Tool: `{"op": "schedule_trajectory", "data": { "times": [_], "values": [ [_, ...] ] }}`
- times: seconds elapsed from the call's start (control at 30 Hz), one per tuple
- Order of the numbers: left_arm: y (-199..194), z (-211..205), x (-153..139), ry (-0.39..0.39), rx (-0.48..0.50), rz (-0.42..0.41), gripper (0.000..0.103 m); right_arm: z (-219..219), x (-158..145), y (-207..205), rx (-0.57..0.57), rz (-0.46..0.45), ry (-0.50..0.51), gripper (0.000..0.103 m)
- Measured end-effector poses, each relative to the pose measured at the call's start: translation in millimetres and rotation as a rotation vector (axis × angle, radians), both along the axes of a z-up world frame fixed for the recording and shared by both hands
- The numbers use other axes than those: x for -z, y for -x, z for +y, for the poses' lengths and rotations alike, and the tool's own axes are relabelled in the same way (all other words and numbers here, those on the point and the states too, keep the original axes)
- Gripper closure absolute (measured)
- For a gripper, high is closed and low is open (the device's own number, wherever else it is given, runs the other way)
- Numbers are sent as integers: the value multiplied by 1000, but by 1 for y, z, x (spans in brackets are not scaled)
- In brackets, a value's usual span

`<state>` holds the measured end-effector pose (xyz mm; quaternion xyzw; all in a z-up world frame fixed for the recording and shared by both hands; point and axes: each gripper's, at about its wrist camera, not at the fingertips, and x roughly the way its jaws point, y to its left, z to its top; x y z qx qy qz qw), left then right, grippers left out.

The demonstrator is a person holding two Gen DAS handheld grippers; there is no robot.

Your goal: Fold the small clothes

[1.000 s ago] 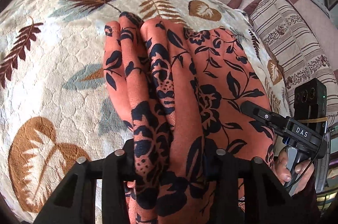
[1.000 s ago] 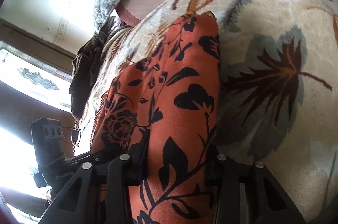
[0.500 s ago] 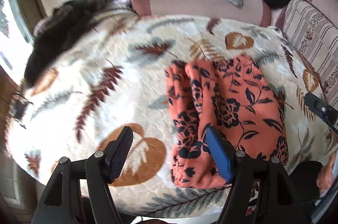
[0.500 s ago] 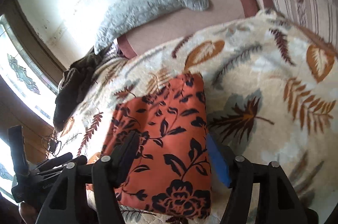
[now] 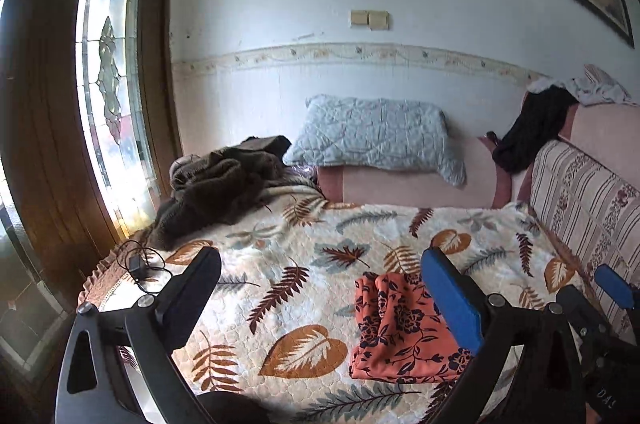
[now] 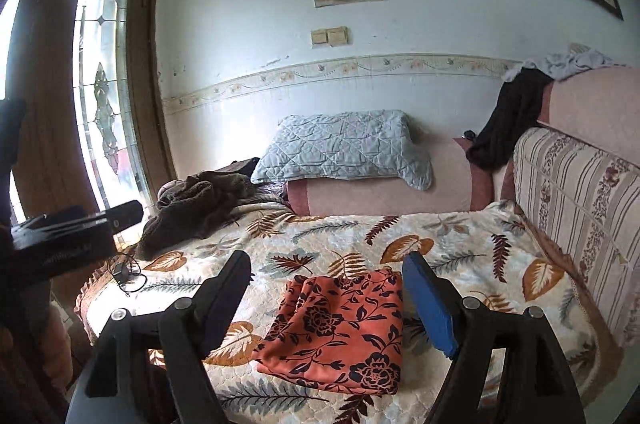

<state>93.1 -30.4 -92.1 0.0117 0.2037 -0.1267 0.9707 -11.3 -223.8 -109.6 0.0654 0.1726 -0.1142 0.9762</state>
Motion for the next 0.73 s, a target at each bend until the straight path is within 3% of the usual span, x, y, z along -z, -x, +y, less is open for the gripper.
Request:
{"op": "schedule_trajectory", "data": {
  "times": [0.17,0.43,0.63,0.73],
  "values": [
    [19,18,-15,-12,-64,-83,2,17,-4,7,-31,3,16,22],
    [18,16,-13,-30,-54,-75,2,25,0,1,-55,16,27,22],
    [10,1,-11,-53,-38,-114,2,12,11,-16,-40,45,3,22],
    [-4,-6,-9,-46,-18,-74,2,-2,17,-26,-16,60,-10,22]
  ]
}}
